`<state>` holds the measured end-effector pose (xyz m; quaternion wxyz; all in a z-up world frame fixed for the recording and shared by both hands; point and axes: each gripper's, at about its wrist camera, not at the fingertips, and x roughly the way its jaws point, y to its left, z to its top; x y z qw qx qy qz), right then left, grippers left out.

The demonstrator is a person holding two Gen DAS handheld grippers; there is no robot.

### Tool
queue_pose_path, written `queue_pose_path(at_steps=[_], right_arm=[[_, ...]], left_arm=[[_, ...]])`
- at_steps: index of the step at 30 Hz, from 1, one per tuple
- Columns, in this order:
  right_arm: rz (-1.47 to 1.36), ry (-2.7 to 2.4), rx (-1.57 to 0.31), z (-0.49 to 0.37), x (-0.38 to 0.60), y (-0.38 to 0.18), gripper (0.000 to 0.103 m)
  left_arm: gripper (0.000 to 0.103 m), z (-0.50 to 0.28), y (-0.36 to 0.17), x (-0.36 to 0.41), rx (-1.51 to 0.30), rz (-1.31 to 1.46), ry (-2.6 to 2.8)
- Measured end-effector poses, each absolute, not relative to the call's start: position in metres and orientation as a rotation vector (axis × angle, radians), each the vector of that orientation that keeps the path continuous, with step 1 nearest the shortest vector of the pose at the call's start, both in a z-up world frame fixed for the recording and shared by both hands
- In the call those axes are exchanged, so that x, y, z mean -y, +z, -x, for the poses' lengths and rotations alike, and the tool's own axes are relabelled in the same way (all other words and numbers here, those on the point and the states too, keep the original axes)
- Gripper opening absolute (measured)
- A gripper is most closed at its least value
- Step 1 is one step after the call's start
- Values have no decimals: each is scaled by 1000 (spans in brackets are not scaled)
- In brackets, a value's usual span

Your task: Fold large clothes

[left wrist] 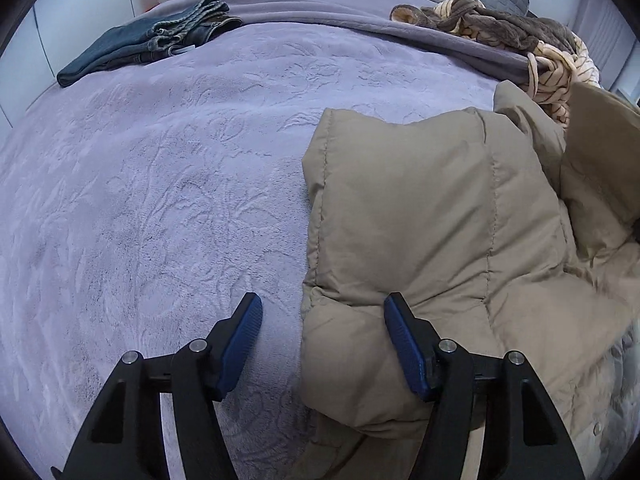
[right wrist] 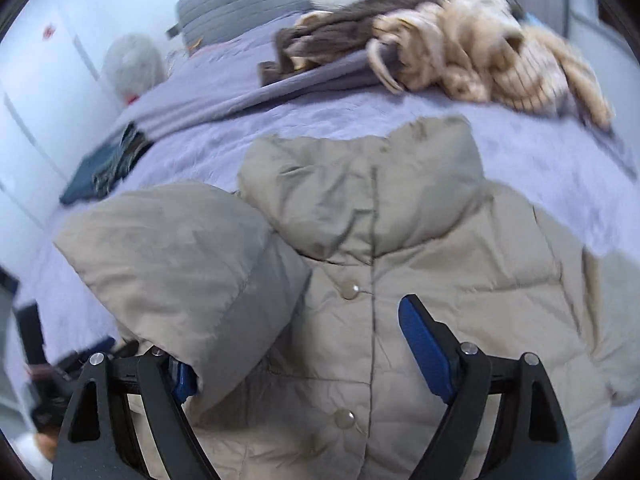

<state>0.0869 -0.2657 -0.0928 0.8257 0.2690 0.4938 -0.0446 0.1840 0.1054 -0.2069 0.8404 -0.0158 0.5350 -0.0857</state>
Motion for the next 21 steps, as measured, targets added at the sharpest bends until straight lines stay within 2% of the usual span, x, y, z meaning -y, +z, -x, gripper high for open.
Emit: queue_pose_path(at_steps=[1,2,3,4,6,9,10,12,17,21], right_arm=[[-747,-68,-1085,-81,284,-109,6],[-858,-76,-1104,-73,294,-122,3],[-940,-83,-1101,-64,302,-134,3],[-954,-96,-1108,-59,304,-140,3],[-971,-112,-1136,-47,305,-154,3],[-1023,-100,-1207,-35,306,-168,10],[-1005,-94,-1220,-34,306,-164,15],[-915,-127,-1230,-30,306,-147,17],[-634,-262,-1046,-17,311,-78,17],[-545,-166,-1057,-53,317,-82,17]], left_arm=[[66,-186,-205,-104,-1134,27,-180],[62,-186,-200,-103,-1128,12,-174],[48,-185,-192,-101,-1109,6,-179],[44,-186,-183,-101,-1088,8,-185],[44,-190,-164,-99,-1033,29,-198],[44,-203,-148,-88,-999,3,-235],[44,-208,-148,-83,-994,-17,-240],[44,-214,-153,-74,-1000,-47,-240],[45,-212,-184,-69,-1053,-65,-201],[45,-210,-193,-66,-1052,-83,-192]])
